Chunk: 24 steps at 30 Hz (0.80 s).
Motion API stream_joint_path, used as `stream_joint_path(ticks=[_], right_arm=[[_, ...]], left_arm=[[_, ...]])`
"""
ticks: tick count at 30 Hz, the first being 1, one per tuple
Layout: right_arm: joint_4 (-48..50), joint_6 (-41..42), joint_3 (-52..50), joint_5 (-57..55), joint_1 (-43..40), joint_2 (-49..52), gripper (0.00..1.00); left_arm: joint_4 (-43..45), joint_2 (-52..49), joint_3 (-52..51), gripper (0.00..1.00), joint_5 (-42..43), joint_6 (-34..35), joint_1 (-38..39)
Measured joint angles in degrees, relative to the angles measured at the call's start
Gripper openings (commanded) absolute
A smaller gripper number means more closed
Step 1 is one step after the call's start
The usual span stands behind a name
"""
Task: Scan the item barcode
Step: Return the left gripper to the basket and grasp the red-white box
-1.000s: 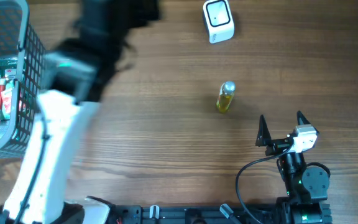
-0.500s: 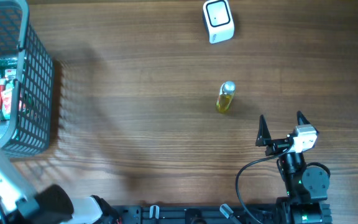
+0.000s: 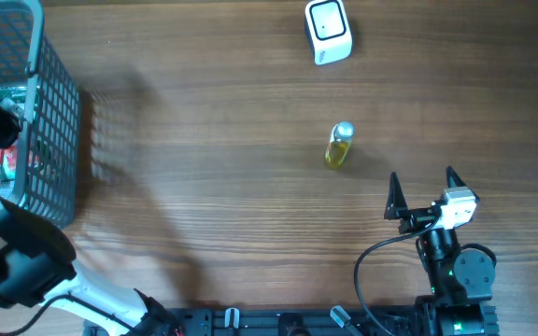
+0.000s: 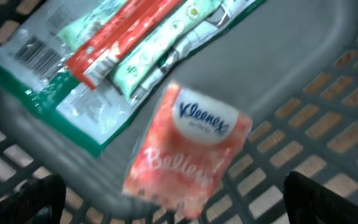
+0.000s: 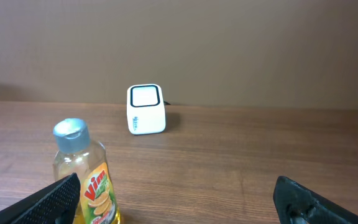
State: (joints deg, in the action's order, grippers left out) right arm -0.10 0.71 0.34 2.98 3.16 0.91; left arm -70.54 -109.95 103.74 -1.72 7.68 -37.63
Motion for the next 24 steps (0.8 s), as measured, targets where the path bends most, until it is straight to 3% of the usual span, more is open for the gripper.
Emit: stream_joint_path(ticks=[10,14,19,24], right_arm=[[0.0,0.0,0.0,0.0,0.0,0.0,1.00],[0.0,0.0,0.0,0.0,0.0,0.0,1.00],[0.0,0.0,0.0,0.0,0.0,0.0,1.00],[0.0,0.0,0.0,0.0,0.0,0.0,1.00]], left_arm=[[12.8,-0.2,-10.9,1.00,0.2,-0.2,0.0],[16.7,-0.2,-14.8,0.88,0.2,-0.4,0.0],[18.1,-0.2,-15.8,0.83,0.2,-0.9,0.0],[19.4,-0.2,-18.4,0.67,0.3,-1.2,0.0]])
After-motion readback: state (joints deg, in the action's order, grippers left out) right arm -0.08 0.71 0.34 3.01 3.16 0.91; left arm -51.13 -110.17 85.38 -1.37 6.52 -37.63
